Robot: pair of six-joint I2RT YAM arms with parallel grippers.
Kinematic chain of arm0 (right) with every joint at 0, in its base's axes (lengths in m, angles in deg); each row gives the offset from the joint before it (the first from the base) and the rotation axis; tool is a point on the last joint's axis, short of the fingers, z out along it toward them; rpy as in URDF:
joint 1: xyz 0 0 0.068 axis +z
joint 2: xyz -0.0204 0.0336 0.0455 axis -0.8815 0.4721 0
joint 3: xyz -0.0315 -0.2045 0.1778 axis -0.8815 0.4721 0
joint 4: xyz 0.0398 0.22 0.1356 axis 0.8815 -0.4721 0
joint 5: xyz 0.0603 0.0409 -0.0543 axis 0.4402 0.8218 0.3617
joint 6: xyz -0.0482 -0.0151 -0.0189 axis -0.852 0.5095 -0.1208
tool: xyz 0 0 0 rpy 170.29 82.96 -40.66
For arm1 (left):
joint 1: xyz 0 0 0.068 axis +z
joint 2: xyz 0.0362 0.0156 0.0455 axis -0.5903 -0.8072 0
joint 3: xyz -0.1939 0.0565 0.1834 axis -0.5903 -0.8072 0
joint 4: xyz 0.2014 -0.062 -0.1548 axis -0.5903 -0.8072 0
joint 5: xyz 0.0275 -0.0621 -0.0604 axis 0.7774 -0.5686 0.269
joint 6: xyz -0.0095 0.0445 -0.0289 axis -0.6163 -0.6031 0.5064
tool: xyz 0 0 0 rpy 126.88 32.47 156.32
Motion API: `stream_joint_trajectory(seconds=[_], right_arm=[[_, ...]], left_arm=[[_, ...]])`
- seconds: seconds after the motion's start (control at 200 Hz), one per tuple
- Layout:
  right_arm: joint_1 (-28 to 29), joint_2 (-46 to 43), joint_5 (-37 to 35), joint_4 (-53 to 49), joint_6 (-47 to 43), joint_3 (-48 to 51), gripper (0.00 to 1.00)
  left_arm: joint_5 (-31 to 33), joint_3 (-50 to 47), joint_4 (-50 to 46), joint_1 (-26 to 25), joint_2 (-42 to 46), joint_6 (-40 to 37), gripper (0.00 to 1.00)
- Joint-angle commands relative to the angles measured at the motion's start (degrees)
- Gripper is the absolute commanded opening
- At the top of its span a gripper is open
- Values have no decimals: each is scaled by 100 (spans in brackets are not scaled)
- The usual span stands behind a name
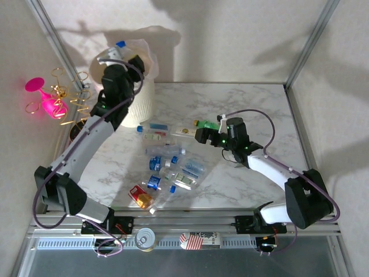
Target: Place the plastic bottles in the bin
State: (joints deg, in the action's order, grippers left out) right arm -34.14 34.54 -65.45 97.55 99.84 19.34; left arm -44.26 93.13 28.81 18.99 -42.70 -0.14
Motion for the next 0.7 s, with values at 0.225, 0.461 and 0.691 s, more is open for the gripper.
stream_joint_trajectory(seconds=[0.225,0.461,0.691], right_arm=[[45,-527,-400,-232,-41,282,99],[54,-702,-495,-370,-72,362,99],[46,-744,-606,-525,-154,314,99]], left_arm=[[-175,1392,-263,776,-1204,-82,29],[-27,1623,-685,926,-1828,-113,35],[-123,1758,-790,928,-1937,-59,75]])
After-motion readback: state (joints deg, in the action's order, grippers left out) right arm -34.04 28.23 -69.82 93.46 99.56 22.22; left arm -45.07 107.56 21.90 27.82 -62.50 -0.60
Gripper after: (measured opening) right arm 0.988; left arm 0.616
